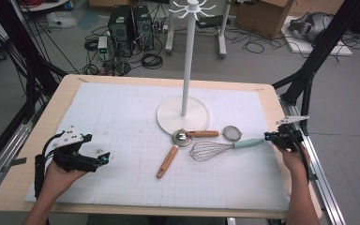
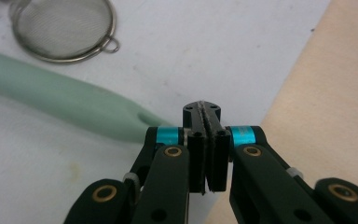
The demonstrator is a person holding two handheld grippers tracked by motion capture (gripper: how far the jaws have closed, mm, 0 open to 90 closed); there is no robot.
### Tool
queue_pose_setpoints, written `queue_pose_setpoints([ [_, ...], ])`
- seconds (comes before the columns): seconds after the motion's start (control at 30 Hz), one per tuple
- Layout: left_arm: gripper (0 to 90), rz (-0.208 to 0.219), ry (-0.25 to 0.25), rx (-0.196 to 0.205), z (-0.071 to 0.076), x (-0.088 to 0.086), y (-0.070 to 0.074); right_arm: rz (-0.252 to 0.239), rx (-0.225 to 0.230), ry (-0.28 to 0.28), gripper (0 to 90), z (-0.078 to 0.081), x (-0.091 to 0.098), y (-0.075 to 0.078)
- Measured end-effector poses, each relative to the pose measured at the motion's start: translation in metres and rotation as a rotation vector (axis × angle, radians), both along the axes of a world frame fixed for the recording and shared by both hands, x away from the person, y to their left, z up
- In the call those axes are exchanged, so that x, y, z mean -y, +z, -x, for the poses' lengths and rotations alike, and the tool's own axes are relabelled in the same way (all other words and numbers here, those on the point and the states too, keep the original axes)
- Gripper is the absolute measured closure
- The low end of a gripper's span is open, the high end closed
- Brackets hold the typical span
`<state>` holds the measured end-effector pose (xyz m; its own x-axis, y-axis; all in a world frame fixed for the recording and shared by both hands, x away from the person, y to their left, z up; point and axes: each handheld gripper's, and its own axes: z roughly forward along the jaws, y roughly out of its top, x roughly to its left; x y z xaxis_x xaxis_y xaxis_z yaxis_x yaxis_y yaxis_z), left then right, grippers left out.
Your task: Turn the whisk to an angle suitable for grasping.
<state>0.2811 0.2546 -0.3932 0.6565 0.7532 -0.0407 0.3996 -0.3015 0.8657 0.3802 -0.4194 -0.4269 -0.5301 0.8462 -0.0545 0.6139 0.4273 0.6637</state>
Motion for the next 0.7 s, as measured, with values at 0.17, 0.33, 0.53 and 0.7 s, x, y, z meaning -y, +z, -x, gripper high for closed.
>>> queue_pose_setpoints([
  [0.17, 1.9, 0.001, 0.001, -0.005, -0.001, -0.0007, -0.0013, -0.004, 0.012, 0.01, 89.4, -0.0034, -0.0025, -0.0018],
  [0.33, 1.9, 0.001, 0.0, -0.005, -0.001, -0.0005, -0.0017, -0.009, -0.01, 0.034, 89.4, -0.0062, -0.0063, -0.0051],
  [0.53, 1.8, 0.006, 0.004, 0.0, -0.0009, -0.0016, -0.0008, -0.017, -0.028, 0.05, 89.4, -0.0035, -0.0027, -0.005],
  [0.7, 1.9, 0.008, 0.01, 0.004, 0.0004, -0.0015, 0.0004, 0.001, -0.032, 0.046, 86.9, -0.0005, -0.003, -0.0042],
])
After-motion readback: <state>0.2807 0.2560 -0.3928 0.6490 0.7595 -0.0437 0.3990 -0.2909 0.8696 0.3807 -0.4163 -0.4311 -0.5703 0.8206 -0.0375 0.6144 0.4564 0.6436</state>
